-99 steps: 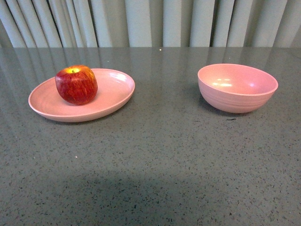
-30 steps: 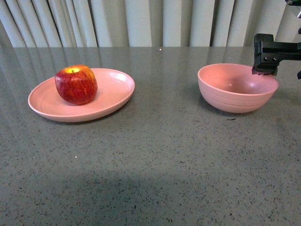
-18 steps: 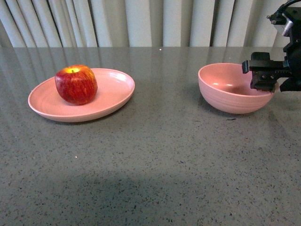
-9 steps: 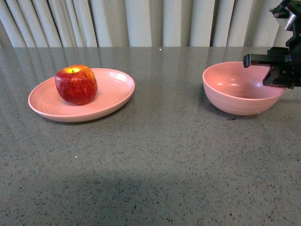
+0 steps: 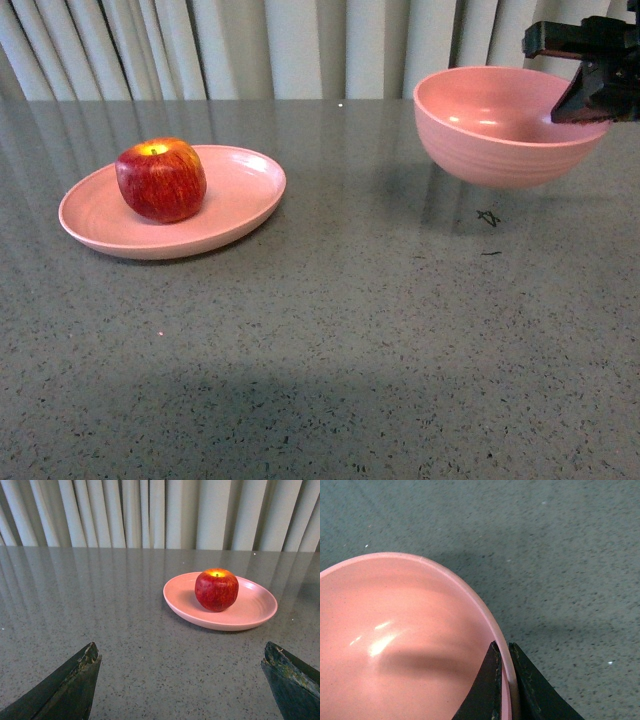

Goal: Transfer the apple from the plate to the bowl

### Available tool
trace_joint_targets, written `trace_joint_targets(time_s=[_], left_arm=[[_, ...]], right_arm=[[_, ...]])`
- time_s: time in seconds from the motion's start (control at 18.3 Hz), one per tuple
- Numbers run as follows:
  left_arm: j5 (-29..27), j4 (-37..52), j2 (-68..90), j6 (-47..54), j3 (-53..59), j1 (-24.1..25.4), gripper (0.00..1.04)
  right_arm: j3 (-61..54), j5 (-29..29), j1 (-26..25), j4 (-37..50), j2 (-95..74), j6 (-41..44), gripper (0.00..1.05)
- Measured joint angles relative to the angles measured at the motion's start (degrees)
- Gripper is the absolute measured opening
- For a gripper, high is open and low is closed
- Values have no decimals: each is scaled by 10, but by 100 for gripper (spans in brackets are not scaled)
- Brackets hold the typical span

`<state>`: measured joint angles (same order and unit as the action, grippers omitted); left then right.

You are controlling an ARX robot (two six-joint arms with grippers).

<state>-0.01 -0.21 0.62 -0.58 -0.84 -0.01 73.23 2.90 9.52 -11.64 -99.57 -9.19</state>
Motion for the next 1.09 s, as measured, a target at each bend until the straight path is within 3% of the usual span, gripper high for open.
trace_joint_targets(time_s=[0.44, 1.09], left_arm=[[0, 0, 0, 0, 0, 0, 98], [0, 0, 0, 0, 0, 0, 98]], right_arm=[[33, -13, 95, -24, -43, -15, 3], [99, -23, 122, -51, -101, -41, 3]])
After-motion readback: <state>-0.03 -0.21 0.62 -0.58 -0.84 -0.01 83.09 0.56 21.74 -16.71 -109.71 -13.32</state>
